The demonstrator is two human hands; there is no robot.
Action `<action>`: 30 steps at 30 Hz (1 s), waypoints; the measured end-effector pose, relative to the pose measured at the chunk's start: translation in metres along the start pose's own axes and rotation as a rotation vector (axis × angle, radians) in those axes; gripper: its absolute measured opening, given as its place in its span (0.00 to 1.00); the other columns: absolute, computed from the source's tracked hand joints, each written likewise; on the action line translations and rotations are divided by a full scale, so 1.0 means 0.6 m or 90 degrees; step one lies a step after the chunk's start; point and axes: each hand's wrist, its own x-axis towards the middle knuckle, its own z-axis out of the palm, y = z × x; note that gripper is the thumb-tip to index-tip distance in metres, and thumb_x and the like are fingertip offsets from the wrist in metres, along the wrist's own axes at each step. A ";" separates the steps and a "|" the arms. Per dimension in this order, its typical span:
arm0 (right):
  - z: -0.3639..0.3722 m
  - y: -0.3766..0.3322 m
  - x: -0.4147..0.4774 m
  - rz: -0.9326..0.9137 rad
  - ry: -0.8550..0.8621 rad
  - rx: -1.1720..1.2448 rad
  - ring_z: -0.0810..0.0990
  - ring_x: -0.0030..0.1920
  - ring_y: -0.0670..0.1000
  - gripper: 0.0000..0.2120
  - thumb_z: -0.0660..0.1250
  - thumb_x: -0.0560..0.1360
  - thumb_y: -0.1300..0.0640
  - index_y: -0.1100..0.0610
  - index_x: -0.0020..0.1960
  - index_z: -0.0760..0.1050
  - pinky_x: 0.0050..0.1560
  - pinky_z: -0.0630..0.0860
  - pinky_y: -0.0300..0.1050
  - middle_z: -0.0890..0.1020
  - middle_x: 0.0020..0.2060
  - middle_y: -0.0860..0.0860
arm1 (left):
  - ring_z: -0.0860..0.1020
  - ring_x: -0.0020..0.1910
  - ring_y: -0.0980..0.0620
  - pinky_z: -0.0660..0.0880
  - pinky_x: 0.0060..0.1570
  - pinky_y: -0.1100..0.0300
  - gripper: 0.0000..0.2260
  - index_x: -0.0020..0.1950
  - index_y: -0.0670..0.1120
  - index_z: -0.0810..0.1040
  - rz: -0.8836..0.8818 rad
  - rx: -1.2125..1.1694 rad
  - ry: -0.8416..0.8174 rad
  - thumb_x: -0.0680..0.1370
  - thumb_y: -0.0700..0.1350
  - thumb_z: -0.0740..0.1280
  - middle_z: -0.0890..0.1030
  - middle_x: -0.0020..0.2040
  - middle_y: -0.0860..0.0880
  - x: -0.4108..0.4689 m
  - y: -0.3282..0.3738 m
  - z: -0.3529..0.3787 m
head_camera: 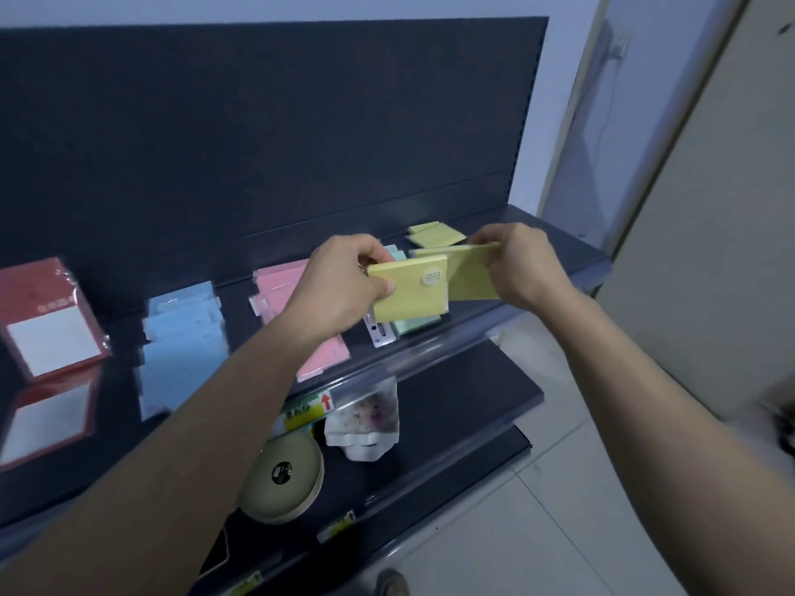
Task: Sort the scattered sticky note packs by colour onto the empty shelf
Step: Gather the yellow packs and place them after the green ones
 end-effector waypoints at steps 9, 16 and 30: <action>0.009 0.067 0.188 0.013 -0.002 -0.035 0.70 0.46 0.54 0.20 0.54 0.75 0.69 0.52 0.57 0.78 0.42 0.67 0.43 0.72 0.48 0.54 | 0.73 0.36 0.54 0.70 0.35 0.61 0.08 0.43 0.50 0.79 -0.007 -0.023 0.012 0.70 0.38 0.73 0.77 0.38 0.52 0.192 -0.008 0.056; 0.043 0.125 0.312 0.003 -0.046 -0.025 0.75 0.49 0.57 0.20 0.53 0.75 0.68 0.52 0.55 0.77 0.43 0.70 0.44 0.75 0.48 0.54 | 0.73 0.35 0.56 0.70 0.35 0.66 0.07 0.45 0.47 0.79 -0.014 -0.012 0.004 0.71 0.37 0.72 0.77 0.39 0.52 0.306 -0.009 0.093; 0.173 0.224 0.516 -0.134 -0.352 0.010 0.75 0.46 0.50 0.12 0.62 0.73 0.68 0.53 0.46 0.76 0.44 0.68 0.39 0.78 0.45 0.52 | 0.74 0.38 0.57 0.68 0.35 0.66 0.08 0.47 0.46 0.78 -0.183 0.024 0.069 0.72 0.37 0.72 0.78 0.42 0.51 0.417 -0.032 0.186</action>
